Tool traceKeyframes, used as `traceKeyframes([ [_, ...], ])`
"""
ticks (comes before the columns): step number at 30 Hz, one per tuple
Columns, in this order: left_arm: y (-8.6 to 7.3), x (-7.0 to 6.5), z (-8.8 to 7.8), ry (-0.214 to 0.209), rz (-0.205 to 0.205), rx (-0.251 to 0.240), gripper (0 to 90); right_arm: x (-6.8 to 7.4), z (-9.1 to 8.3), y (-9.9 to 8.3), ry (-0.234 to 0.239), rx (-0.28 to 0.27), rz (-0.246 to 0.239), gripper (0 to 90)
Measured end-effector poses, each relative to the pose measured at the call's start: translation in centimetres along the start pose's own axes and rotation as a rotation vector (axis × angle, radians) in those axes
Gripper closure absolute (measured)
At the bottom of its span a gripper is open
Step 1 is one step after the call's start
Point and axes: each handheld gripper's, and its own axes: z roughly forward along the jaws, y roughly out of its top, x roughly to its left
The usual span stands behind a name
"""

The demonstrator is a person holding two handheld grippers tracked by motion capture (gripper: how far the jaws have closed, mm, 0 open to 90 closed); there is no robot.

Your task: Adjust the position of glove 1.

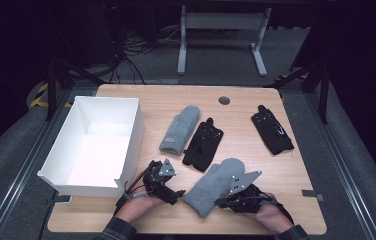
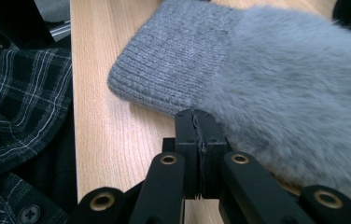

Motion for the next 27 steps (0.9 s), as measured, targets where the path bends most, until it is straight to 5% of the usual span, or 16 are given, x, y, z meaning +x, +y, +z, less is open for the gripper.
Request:
traceKeyframes([
  [6,0.0,0.0,0.0,0.000,0.000,0.000,0.0,-0.8,-1.6,-1.0,-0.061,-0.034,0.041,75.4],
  [16,0.0,0.0,0.0,0.000,0.000,0.000,0.1,-3.0,-5.4,-3.6,-0.244,-0.099,0.147,53.2],
  [20,0.0,0.0,0.0,0.002,0.001,0.000,0.1,-4.4,-6.7,-5.2,-0.330,-0.136,0.230,32.9],
  [27,0.2,0.0,-0.1,0.012,-0.004,0.023,0.6,-6.0,-7.5,-7.1,-0.419,-0.151,0.312,16.5],
])
